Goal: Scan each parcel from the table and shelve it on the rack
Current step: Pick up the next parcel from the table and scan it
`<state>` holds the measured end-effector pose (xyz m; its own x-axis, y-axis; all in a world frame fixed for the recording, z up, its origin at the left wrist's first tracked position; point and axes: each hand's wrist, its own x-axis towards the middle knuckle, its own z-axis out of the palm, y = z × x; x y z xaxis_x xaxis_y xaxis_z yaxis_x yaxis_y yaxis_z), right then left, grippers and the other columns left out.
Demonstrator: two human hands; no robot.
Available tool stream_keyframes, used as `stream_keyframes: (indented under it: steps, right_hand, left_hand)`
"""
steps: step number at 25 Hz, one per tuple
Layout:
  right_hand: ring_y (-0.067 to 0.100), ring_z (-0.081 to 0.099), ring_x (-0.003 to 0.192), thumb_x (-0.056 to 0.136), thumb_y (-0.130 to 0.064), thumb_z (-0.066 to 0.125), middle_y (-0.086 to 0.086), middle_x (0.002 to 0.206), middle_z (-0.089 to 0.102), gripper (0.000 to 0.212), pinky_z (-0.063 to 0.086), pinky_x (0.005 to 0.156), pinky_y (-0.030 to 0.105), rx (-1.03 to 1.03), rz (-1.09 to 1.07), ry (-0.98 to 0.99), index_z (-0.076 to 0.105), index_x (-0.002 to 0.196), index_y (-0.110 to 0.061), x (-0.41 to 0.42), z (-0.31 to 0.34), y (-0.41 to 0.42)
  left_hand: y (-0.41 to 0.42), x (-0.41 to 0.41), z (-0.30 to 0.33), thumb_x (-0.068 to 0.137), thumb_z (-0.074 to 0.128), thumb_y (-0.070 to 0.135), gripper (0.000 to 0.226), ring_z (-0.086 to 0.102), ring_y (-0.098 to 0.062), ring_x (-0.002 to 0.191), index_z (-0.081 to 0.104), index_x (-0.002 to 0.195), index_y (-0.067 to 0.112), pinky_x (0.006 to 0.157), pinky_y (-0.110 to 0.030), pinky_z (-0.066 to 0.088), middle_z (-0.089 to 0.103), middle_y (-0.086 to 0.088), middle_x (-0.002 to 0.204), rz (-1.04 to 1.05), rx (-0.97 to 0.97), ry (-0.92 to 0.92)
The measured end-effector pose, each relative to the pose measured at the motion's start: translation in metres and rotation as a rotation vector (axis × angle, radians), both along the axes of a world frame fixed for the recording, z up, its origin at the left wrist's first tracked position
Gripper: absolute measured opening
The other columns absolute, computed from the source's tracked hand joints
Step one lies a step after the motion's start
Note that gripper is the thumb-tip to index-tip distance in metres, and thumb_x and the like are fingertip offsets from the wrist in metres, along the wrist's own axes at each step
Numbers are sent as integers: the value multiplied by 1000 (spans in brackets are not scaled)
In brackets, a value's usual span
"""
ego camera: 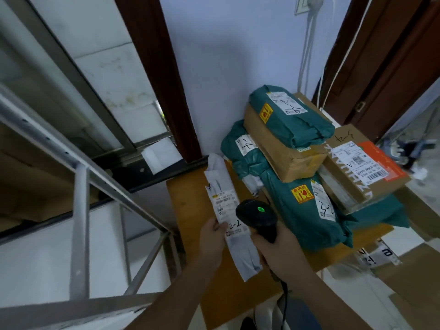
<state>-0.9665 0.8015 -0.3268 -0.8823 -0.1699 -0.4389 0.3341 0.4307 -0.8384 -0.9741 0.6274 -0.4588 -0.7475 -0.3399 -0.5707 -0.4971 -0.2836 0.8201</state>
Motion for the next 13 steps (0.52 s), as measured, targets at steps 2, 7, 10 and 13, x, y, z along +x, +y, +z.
stream_keyframes:
  steps: [2, 7, 10, 13]
  right_hand:
    - [23, 50, 51, 92, -14, 63, 28, 64, 51, 23, 46, 51, 33, 9, 25, 37, 53, 91, 7, 5, 2, -8]
    - [19, 55, 50, 93, -17, 62, 15, 63, 56, 11, 46, 49, 30, 41, 98, 39, 55, 91, -9, 28, 17, -19]
    - [20, 57, 50, 91, -17, 64, 10, 60, 58, 9, 46, 51, 32, 49, 97, 87, 56, 88, -18, 47, 27, -23]
    - [19, 56, 46, 91, -14, 64, 4, 54, 56, 11, 46, 48, 31, 14, 78, 88, 55, 89, -20, 72, 37, -27]
  left_hand:
    - [-2, 8, 4, 105, 56, 5, 20, 74, -20, 105, 68, 118, 14, 88, -37, 62, 76, -3, 115, -8, -10, 32]
    - [-12, 33, 15, 105, 57, 6, 26, 72, -26, 112, 67, 128, 14, 98, -46, 59, 76, -5, 122, 11, 34, 80]
    - [-16, 48, 23, 104, 58, 5, 27, 71, -27, 114, 68, 126, 17, 101, -51, 57, 76, -5, 122, 15, 66, 107]
    - [-18, 66, 34, 103, 59, 4, 25, 73, -26, 109, 70, 120, 19, 96, -47, 59, 77, -5, 117, 8, 43, 133]
